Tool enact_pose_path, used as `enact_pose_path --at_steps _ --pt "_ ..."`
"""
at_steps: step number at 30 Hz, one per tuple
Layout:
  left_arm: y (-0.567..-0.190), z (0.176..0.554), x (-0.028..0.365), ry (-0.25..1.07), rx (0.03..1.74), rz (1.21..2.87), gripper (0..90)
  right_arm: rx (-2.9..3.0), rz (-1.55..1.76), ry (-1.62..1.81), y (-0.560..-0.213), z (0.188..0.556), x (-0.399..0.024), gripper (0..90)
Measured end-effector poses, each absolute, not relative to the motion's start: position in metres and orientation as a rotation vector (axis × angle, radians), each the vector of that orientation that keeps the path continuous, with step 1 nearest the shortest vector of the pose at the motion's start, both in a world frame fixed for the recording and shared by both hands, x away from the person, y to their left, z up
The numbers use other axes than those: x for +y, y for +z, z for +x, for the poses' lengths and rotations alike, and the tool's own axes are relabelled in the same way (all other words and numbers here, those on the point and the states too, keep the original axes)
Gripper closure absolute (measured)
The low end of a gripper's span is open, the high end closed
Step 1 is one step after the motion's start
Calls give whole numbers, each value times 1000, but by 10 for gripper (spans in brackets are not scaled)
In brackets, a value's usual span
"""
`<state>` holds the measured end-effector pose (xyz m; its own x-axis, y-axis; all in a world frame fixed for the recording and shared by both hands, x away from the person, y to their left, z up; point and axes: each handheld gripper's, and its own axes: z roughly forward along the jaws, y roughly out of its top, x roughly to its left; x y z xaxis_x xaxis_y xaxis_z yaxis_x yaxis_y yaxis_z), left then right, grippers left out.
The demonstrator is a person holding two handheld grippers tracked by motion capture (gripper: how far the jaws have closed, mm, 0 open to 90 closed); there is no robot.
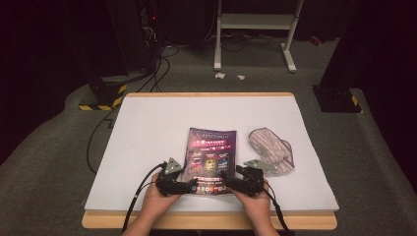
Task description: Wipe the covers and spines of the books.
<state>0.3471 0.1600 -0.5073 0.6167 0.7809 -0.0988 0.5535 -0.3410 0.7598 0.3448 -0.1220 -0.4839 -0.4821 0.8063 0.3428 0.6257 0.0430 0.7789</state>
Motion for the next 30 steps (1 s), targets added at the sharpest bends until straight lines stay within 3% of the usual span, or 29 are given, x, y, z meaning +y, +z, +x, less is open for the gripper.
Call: enact_pose_path --at_steps 4,11,30 --pt "-507 347 161 367 1052 2038 258 2136 1390 1507 -472 335 -113 347" --pt "-507 347 161 363 1058 2032 259 2155 1272 1475 -461 320 -92 330" --pt "-508 348 162 362 1058 2028 259 2191 1259 1363 -476 314 -76 327"
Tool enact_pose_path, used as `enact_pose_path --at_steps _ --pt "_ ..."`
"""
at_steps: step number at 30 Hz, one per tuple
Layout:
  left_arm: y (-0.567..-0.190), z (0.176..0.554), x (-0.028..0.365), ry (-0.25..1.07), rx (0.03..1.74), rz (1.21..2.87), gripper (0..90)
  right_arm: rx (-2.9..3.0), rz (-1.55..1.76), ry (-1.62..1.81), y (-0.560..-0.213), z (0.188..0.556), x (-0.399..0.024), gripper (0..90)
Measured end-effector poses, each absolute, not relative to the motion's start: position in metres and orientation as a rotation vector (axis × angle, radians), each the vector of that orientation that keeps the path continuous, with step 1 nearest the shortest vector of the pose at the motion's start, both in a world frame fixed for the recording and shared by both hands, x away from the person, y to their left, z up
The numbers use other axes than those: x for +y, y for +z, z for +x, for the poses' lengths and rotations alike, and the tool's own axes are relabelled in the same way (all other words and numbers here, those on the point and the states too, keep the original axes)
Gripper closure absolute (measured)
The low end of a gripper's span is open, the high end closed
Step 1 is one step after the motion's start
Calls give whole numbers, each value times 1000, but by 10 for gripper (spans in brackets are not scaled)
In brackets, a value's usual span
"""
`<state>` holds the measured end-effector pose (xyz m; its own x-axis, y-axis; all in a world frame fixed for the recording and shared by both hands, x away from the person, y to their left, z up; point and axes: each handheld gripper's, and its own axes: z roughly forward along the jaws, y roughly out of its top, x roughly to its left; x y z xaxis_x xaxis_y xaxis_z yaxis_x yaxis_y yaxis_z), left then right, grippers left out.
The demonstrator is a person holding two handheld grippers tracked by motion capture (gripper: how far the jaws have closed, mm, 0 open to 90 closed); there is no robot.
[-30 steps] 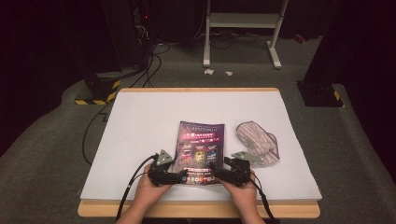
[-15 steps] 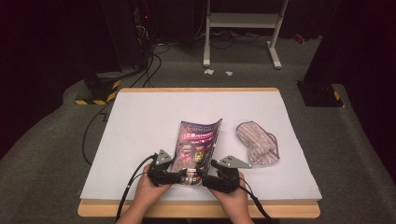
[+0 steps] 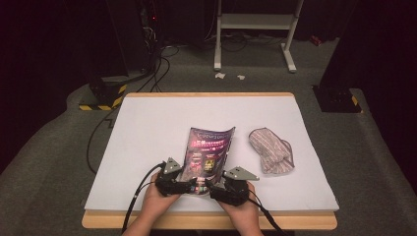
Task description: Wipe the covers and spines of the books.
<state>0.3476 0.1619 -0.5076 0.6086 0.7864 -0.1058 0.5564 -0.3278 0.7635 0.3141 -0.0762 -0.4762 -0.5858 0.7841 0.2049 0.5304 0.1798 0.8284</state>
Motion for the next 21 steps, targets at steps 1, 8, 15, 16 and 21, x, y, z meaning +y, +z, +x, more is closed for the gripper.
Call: enact_pose_path --at_steps 1,8,15,16,21 --pt "-508 348 162 361 1058 2028 259 2184 1257 1359 -476 314 -76 354" --pt "-507 348 163 346 1038 2028 265 2140 1256 1369 -471 315 -85 474" --pt "-495 343 171 381 993 1980 269 2049 1324 1336 -472 329 -108 661" --pt "-493 343 173 387 991 1970 270 2034 1344 1331 -473 332 -113 682" --pt "-493 345 184 397 1017 1956 272 1982 1407 1323 -477 347 -133 768"
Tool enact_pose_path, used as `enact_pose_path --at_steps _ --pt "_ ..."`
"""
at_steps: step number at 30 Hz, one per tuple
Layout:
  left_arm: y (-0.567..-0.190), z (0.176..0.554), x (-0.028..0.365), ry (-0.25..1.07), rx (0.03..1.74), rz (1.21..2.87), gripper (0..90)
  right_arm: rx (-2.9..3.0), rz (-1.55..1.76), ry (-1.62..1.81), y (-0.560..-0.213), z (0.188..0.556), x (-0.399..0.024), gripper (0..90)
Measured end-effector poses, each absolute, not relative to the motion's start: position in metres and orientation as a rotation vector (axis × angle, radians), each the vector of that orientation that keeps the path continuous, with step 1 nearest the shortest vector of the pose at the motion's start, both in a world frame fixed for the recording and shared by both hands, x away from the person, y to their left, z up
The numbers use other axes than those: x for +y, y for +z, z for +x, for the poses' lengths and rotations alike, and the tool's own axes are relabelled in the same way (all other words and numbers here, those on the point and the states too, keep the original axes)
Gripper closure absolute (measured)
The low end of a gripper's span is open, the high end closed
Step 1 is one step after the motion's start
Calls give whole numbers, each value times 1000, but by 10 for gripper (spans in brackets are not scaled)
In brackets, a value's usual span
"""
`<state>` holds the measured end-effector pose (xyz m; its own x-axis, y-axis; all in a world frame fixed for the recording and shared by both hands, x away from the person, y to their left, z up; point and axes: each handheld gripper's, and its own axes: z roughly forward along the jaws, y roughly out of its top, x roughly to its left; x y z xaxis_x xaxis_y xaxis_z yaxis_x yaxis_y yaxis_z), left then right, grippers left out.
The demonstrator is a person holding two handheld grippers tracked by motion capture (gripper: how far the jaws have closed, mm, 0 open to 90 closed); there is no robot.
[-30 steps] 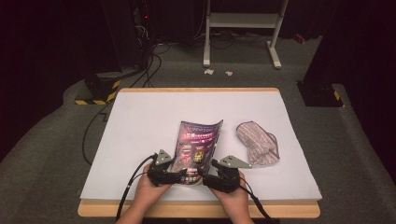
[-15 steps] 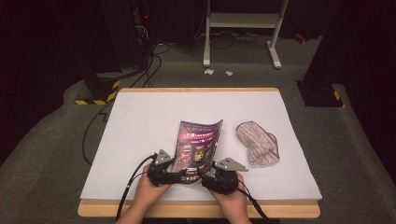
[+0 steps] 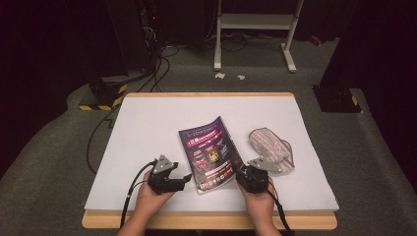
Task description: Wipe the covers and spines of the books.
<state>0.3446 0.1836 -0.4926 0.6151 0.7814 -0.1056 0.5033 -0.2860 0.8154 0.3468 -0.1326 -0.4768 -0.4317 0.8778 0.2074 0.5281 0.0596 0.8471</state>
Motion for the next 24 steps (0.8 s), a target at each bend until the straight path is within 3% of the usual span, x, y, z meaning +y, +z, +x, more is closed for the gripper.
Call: enact_pose_path --at_steps 5,24 --pt "-494 348 195 395 1051 1944 274 1941 1409 1340 -473 357 -140 837" --pt "-492 351 224 448 1109 1866 296 1877 1312 1399 -434 364 -128 846"
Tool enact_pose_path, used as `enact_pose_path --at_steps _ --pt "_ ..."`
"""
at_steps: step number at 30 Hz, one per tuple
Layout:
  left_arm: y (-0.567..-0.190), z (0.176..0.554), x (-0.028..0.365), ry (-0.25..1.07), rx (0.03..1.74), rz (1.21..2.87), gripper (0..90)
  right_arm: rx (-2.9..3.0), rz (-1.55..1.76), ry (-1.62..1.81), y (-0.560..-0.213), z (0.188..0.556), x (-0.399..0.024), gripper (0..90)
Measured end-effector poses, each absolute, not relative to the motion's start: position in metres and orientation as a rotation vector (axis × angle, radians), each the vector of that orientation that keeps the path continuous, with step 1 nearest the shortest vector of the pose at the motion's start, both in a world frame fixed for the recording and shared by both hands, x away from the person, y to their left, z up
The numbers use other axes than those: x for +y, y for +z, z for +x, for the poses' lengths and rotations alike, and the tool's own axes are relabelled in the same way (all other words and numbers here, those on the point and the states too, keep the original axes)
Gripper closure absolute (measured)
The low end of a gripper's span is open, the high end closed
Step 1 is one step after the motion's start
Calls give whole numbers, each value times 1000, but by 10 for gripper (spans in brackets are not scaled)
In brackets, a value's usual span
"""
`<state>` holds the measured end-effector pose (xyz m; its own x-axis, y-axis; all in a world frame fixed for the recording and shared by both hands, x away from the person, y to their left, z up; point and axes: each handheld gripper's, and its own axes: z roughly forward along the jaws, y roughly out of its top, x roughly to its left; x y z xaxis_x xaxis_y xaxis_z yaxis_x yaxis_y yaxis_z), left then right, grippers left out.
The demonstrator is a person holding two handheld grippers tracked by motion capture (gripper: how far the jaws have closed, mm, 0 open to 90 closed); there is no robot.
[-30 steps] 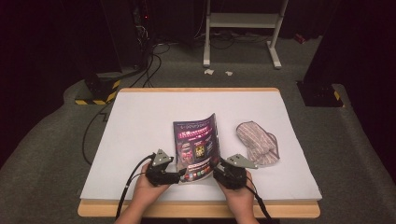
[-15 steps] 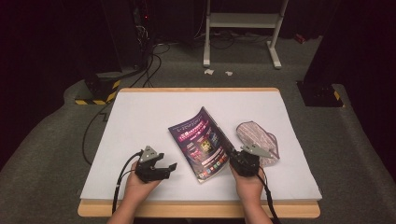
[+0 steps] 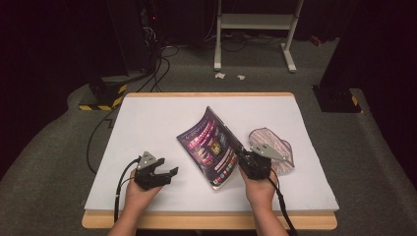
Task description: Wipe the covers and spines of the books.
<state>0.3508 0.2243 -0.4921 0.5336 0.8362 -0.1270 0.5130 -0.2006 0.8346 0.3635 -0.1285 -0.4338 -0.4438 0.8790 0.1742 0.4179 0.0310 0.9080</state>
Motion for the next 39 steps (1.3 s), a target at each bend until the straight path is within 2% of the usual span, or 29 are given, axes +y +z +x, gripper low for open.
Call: enact_pose_path --at_steps 11,29,39 --pt "-492 351 227 447 1110 1857 298 1791 1223 1462 -401 355 -122 848" --pt "-493 352 226 436 1107 1859 299 1606 1213 1431 -365 358 -151 848" --pt "-494 352 226 429 1107 1863 300 1643 1160 1401 -373 355 -138 847"
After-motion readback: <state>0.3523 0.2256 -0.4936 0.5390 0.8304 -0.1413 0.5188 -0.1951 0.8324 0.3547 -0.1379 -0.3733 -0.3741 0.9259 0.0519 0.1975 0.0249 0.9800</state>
